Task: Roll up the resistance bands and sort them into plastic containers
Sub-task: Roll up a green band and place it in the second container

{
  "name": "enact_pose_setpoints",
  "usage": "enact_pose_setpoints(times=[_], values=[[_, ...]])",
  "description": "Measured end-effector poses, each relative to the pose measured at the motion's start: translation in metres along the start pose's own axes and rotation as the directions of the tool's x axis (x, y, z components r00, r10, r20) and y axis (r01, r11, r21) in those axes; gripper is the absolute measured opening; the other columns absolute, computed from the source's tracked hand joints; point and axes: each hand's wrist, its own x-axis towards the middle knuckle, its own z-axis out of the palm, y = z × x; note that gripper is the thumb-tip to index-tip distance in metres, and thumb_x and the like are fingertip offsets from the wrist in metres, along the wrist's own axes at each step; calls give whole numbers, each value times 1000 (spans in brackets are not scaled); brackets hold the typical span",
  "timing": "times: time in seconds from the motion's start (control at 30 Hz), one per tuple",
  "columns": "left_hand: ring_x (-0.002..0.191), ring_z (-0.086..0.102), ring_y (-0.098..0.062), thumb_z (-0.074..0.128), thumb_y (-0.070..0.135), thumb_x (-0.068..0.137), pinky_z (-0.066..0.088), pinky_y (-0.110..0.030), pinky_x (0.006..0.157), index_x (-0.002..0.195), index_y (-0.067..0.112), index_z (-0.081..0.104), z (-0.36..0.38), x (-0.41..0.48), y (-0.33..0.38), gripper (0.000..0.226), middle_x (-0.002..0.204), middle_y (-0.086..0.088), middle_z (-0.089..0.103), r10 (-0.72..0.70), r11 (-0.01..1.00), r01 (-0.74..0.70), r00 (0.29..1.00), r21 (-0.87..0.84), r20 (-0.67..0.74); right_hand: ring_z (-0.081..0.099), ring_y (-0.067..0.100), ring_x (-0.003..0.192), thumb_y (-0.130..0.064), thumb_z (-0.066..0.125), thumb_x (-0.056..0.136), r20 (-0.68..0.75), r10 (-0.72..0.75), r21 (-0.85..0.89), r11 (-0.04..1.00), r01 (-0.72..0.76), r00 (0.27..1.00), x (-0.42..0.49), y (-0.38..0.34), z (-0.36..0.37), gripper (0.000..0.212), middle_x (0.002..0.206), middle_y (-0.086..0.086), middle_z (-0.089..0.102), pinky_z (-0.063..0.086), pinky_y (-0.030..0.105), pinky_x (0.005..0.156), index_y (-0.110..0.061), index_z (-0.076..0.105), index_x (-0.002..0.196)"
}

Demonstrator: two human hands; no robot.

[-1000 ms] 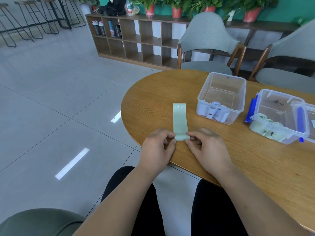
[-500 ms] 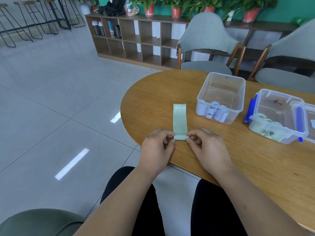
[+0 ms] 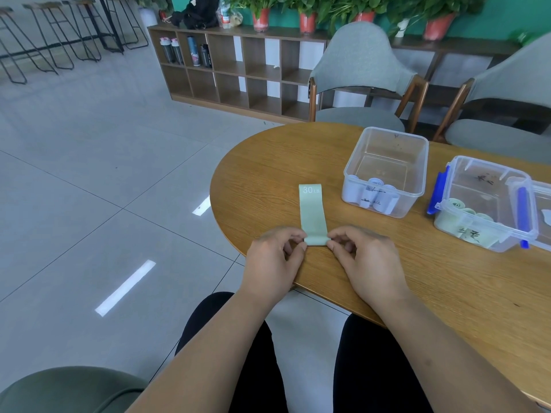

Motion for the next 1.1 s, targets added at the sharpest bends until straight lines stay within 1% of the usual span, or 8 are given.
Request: enact_pose_setpoints(times=[0.17, 0.37, 0.43, 0.53, 0.67, 0.9, 0.97, 1.1], values=[[77, 58, -5, 77, 18, 94, 43, -10, 71, 110, 23, 77, -2, 0, 2, 17, 91, 20, 64, 55, 997, -54, 999, 49, 0, 61, 3, 75, -27, 80, 91, 3, -14, -16, 1000, 14, 1000, 0, -2, -1, 14, 84, -21, 65, 56, 31, 70, -31, 78, 104], [77, 57, -4, 78, 20, 93, 42, -10, 70, 110, 25, 77, -3, 0, 2, 17, 83, 29, 56, 43, 997, -44, 999, 61, 10, 63, 1, 77, -26, 88, 83, 24, 15, 8, 1000, -15, 1000, -1, -1, -2, 26, 85, -24, 68, 58, 32, 71, -31, 79, 106], [76, 58, -5, 78, 21, 93, 42, -10, 70, 110, 26, 77, -3, 0, 3, 18, 83, 29, 57, 40, 997, -40, 999, 59, 10, 64, 1, 77, -24, 88, 83, 22, 17, 2, 1000, -17, 1000, 0, -1, -1, 26, 85, -24, 68, 59, 33, 72, -31, 79, 107], [79, 60, -8, 78, 22, 93, 45, -12, 72, 114, 26, 77, -3, 0, 2, 21, 90, 23, 67, 33, 999, -33, 999, 35, 18, 64, 0, 78, -25, 84, 88, 12, 2, -2, 1000, -2, 1000, -1, -1, -2, 25, 88, -23, 70, 59, 32, 73, -30, 79, 111], [81, 62, -10, 77, 19, 92, 47, -15, 74, 116, 27, 75, -1, 0, -1, 26, 98, 19, 72, 7, 1000, -7, 1000, 3, 27, 66, 0, 78, -28, 81, 90, 8, 15, 34, 999, -15, 1000, -2, -5, -4, 33, 89, -22, 72, 58, 28, 76, -30, 72, 122], [80, 62, -8, 76, 16, 93, 47, -13, 73, 113, 24, 76, 0, 0, -1, 22, 96, 17, 72, -2, 1000, 2, 1000, 5, 12, 62, 2, 77, -27, 78, 93, 2, -9, -3, 1000, 9, 1000, -2, -1, -1, 15, 87, -21, 68, 57, 32, 73, -30, 78, 107], [80, 61, -7, 77, 16, 93, 47, -13, 72, 113, 24, 76, 0, 0, 0, 22, 95, 18, 70, 8, 1000, -8, 1000, 21, 5, 59, 3, 79, -28, 78, 92, 5, -30, -29, 999, 30, 1000, -1, 0, 1, 15, 88, -20, 67, 55, 31, 74, -29, 78, 108], [77, 57, -4, 77, 18, 93, 40, -7, 70, 114, 24, 77, 0, 0, 1, 21, 85, 27, 60, 13, 998, -13, 1000, 56, 0, 58, 4, 81, -26, 84, 87, 24, -26, -57, 998, 28, 999, 0, 3, 3, 26, 92, -19, 66, 55, 32, 75, -28, 78, 112]])
